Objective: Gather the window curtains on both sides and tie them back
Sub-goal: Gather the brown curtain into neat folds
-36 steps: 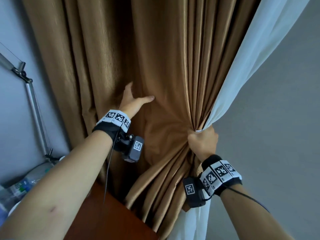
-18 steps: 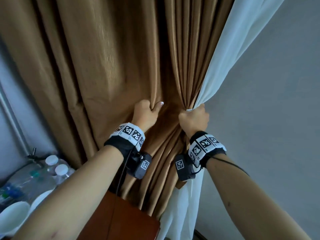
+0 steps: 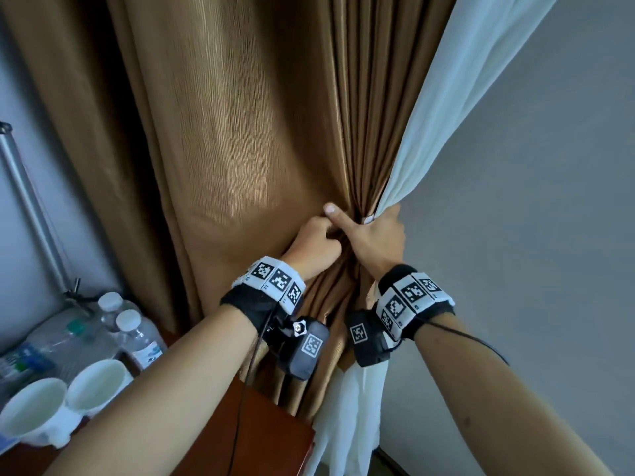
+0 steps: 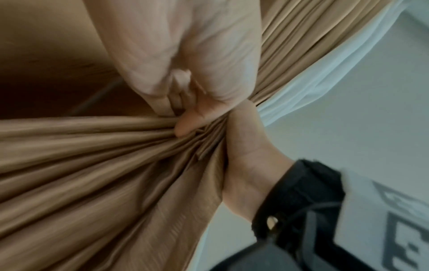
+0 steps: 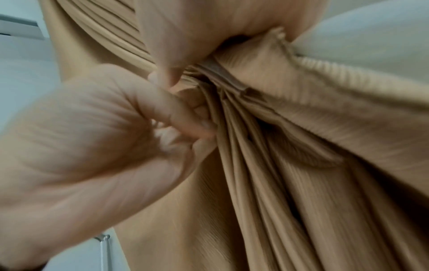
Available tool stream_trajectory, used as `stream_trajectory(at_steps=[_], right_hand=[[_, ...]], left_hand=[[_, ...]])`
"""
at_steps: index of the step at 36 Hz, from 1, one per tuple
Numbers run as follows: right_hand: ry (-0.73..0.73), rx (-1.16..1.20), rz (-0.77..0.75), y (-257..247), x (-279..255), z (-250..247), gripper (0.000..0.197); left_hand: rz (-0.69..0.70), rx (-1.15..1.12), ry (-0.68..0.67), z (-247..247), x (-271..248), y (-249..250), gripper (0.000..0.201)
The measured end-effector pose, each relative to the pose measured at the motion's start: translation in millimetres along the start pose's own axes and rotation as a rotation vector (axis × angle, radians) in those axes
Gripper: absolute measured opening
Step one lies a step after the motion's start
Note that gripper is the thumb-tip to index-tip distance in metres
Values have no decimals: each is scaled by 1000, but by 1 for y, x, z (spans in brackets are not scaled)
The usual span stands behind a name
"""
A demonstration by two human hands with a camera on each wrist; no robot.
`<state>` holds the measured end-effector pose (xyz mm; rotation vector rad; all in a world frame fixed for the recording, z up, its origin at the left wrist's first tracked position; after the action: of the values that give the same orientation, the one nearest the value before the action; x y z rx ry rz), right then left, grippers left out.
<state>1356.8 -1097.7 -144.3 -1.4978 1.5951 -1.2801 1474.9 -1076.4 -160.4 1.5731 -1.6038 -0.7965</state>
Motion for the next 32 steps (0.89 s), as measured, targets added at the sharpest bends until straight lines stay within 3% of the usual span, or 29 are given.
stream_trajectory(at_steps=[3, 6, 8, 12, 14, 15, 17, 19, 21, 25, 27, 28, 30, 32], right_hand=[[104, -26, 32, 2, 2, -4, 58], [124, -71, 19, 4, 3, -4, 46], [104, -87, 11, 4, 4, -4, 47], [112, -83, -10, 6, 7, -9, 47], [109, -79, -20, 7, 8, -10, 46], [107, -75, -27, 6, 8, -10, 46], [100, -72, -41, 5, 8, -9, 46], [84, -67, -48, 4, 8, -7, 46], [74, -66, -58, 4, 8, -4, 45], [63, -67, -87, 2, 8, -5, 43], [54, -59, -91, 3, 10, -8, 44], [54, -59, -93, 4, 10, -9, 43], [59, -65, -92, 7, 13, -11, 42], [67, -71, -74, 9, 17, -11, 43]], left_hand=[[89, -117, -108, 0, 4, -1, 71], [142, -63, -62, -10, 15, -2, 58], [162, -16, 165, -30, 18, -3, 42], [222, 116, 826, -94, -1, -16, 24], [145, 258, 1079, -120, -11, -26, 41], [77, 307, 1127, -128, -17, -26, 57], [-71, 266, 1047, -135, -17, -30, 88], [-150, -38, 788, -127, -4, -38, 111], [-174, -281, 621, -117, 9, -46, 129], [-223, -450, 501, -102, 31, -50, 142], [-208, -475, 457, -99, 39, -50, 137], [-205, -462, 412, -96, 42, -50, 124], [-187, -394, 323, -88, 45, -44, 77], [-195, -265, 347, -80, 46, -41, 62]])
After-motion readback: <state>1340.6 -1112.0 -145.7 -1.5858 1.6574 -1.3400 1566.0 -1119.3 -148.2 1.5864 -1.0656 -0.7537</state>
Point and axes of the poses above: each hand's wrist, its own x-axis towards the middle knuckle, its own z-axis out of the palm, y = z × x, the point moved 5 cm from there along x, towards the middle knuckle, and after that the axes turned 6 degrees about x, right-handed, at the moved point
